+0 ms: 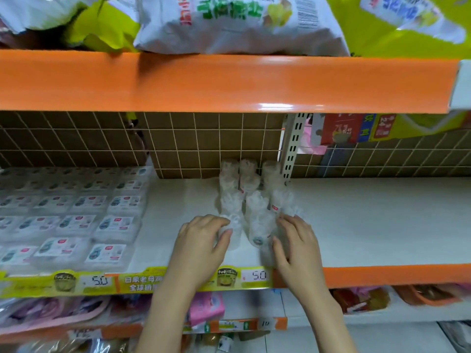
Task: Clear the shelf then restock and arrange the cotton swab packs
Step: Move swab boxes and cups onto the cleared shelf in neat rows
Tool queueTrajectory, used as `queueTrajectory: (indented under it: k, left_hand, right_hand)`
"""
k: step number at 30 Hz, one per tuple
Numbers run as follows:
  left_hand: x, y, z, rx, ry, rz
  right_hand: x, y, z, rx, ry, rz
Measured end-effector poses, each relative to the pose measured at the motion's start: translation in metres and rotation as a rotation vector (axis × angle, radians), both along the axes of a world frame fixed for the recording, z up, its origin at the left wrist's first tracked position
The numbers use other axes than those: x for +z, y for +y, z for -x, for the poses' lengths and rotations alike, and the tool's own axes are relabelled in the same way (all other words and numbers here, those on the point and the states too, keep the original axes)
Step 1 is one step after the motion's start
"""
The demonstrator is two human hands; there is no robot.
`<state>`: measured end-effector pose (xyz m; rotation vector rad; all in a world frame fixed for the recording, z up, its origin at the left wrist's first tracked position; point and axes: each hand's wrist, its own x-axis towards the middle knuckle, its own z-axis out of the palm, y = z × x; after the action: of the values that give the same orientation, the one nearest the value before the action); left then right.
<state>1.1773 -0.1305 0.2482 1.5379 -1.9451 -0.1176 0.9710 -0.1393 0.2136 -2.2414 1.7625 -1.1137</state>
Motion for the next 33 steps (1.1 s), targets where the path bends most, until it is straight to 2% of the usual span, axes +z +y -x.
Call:
queueTrajectory:
  k: [12,17,22,29,33]
  left_hand:
    - [0.008,-0.056,0.062,-0.110,0.081,0.048]
    - [0.006,-0.067,0.098,-0.122,0.077,0.021]
    - [0.005,-0.063,0.160,-0.042,0.045,0.042]
    - [-0.004,-0.043,0.272,-0.038,0.056,-0.040]
    - [-0.008,-0.029,0.307,-0.021,0.045,-0.083]
  right_hand:
    - [-0.001,-0.032,0.060,-0.150,-0.029,-0.066]
    - [0.002,-0.037,0.107,-0.177,-0.073,-0.116]
    - [0.001,-0.044,0.182,-0.161,-0.095,-0.139]
    - [-0.001,-0.047,0.278,-0.104,-0.093,-0.148]
    - [-0.003,-0.040,0.308,-0.061,-0.094,-0.189]
